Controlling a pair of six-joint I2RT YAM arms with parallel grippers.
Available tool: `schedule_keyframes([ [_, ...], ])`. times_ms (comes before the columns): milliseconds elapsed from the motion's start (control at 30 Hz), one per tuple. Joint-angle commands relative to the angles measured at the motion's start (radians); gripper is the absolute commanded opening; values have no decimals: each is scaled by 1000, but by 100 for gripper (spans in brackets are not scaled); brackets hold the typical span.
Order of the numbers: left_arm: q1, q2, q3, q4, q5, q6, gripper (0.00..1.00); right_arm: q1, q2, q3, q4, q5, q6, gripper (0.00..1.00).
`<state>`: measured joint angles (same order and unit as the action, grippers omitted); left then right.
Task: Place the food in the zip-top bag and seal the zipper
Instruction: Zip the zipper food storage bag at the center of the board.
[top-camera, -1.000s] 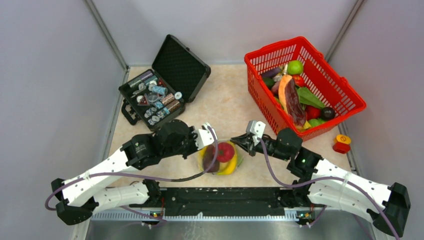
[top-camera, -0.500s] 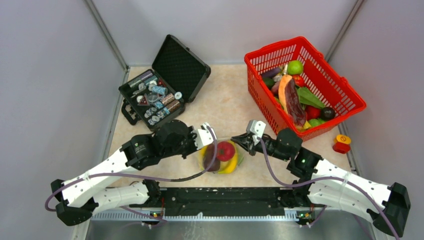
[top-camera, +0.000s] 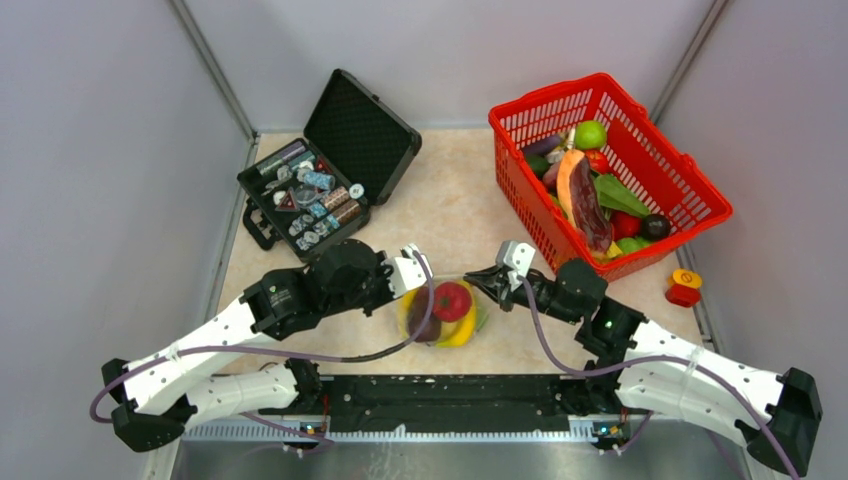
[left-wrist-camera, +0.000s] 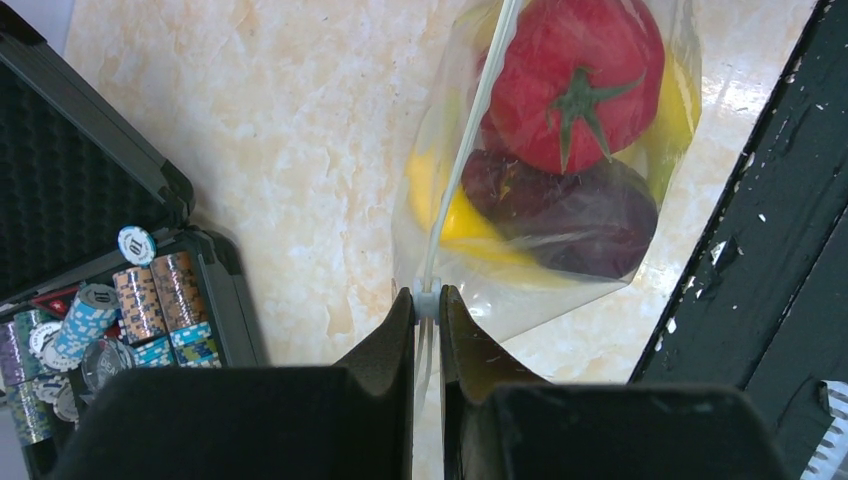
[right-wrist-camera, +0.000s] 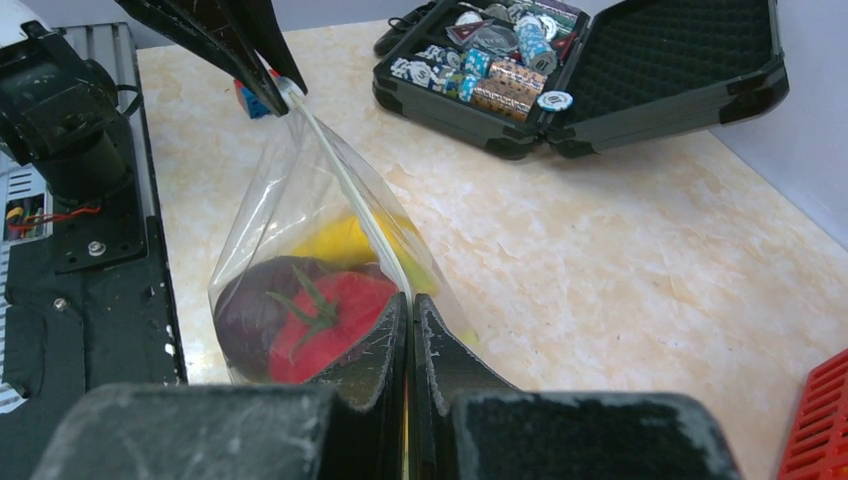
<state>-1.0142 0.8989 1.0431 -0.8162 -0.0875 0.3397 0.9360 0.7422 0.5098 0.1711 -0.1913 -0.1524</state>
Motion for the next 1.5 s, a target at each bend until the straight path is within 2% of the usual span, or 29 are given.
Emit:
schedule_keyframes([
  [0,14,-10,-8,-15,-47,1,0,0,-30,-4,50,45,10,0],
  [1467,79,-87,-77,-45,-81,1,0,1,-38,-23,50,101,29,0],
])
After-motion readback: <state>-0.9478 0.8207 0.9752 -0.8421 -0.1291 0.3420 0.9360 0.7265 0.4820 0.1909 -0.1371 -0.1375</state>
